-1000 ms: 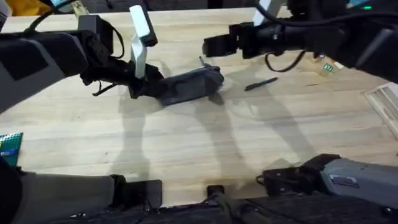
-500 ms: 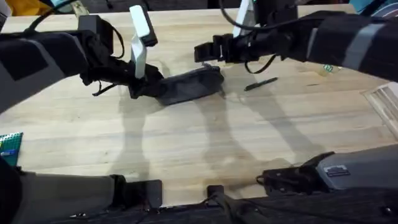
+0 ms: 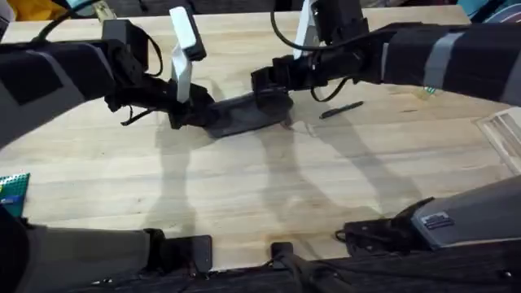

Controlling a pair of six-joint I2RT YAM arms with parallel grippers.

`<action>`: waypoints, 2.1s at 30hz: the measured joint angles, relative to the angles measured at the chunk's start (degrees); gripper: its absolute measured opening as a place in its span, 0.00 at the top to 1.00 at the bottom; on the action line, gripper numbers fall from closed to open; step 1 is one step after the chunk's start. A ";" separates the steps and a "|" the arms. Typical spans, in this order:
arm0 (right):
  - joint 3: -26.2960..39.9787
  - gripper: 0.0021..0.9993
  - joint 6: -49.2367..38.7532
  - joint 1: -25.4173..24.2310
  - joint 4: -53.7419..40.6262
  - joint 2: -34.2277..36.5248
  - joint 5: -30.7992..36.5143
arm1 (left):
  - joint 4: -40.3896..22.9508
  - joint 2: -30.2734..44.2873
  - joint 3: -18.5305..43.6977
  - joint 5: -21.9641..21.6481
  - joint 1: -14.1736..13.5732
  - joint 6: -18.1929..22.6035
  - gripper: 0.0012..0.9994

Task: Unzip the bag, pick up the pens from the table one at a time and place them inside, then zip the bag closed.

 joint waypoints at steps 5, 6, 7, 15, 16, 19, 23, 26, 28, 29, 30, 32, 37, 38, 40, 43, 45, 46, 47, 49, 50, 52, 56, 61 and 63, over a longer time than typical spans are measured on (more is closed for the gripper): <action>0.00 0.44 -0.03 0.00 0.01 0.00 0.02 | 0.00 0.02 0.00 0.00 0.00 0.00 0.96; 0.00 0.50 -0.03 0.00 0.01 0.00 0.04 | -0.02 0.00 0.00 0.00 0.00 0.00 0.96; 0.00 0.56 -0.01 0.00 0.01 0.00 0.04 | -0.02 0.01 0.00 0.00 0.00 0.00 0.96; 0.00 0.97 0.01 0.00 0.17 0.00 0.46 | -0.02 0.02 0.00 0.00 0.00 0.00 0.96; 0.00 0.97 -0.01 0.00 0.19 0.00 0.45 | -0.02 0.00 0.00 0.00 0.00 0.00 0.96; 0.00 0.97 -0.01 0.00 0.19 0.00 0.44 | -0.02 0.00 0.00 0.00 0.00 0.00 0.96; 0.00 0.97 -0.01 0.00 0.24 -0.18 0.43 | -0.02 0.01 0.00 0.00 0.00 0.00 0.96; 0.00 0.97 -0.01 0.07 -0.27 -2.49 -0.06 | 0.09 0.00 0.00 -0.07 0.00 0.00 0.96; 0.00 0.97 -0.02 0.40 -0.46 -3.51 -0.56 | 0.13 0.01 0.00 -0.07 0.00 0.00 0.96; 0.00 0.97 -0.01 1.73 -0.48 -3.92 -1.05 | 0.09 0.00 0.00 -0.07 0.04 0.00 0.96; 0.00 0.97 -0.01 2.30 -0.47 -3.93 -1.12 | 0.11 0.00 0.00 -0.07 0.04 0.00 0.96; 0.00 0.97 -0.03 3.97 0.01 -3.93 -1.07 | 0.10 0.01 0.00 -0.07 0.07 0.00 0.96; 0.00 0.97 0.01 7.95 2.59 -3.91 0.11 | 0.00 0.00 0.00 -0.07 0.07 0.00 0.96; 0.00 0.97 0.01 8.46 3.24 -3.91 0.32 | 0.01 0.00 0.00 -0.07 0.09 0.00 0.96; 0.00 0.97 0.03 9.58 4.45 -3.91 0.94 | 0.08 0.00 0.00 -0.09 0.19 0.00 0.96; -0.02 0.97 0.73 11.07 7.04 -3.43 1.76 | 0.19 0.02 0.00 -0.26 0.38 0.01 0.96; -0.02 0.97 1.37 11.97 9.63 -2.40 2.17 | 0.27 0.00 0.00 -0.31 0.44 0.02 0.96; -0.02 0.97 1.71 12.41 11.24 -1.61 2.21 | 0.33 0.00 0.00 -0.33 0.50 0.01 0.96; -0.02 0.97 2.12 12.86 12.82 -0.81 2.19 | 0.37 0.00 0.00 -0.31 0.55 0.02 0.96; -0.02 0.97 3.05 13.95 15.72 0.60 2.16 | 0.39 0.00 0.00 -0.32 0.55 0.00 0.96; -0.02 0.97 3.27 14.51 16.82 1.16 2.16 | 0.37 0.00 0.00 -0.31 0.55 0.00 0.96; -0.02 0.97 3.63 15.57 18.72 2.05 2.23 | 0.37 0.00 0.00 -0.31 0.55 0.02 0.96; -0.02 0.97 4.12 16.92 20.63 2.89 2.55 | 0.35 0.00 0.00 -0.30 0.55 0.00 0.96; -0.02 0.97 4.33 18.16 22.01 3.42 2.99 | 0.22 0.01 0.00 -0.28 0.55 0.00 0.96; -0.02 0.97 4.34 18.58 23.12 3.93 3.22 | 0.24 0.00 0.00 -0.31 0.55 0.00 0.96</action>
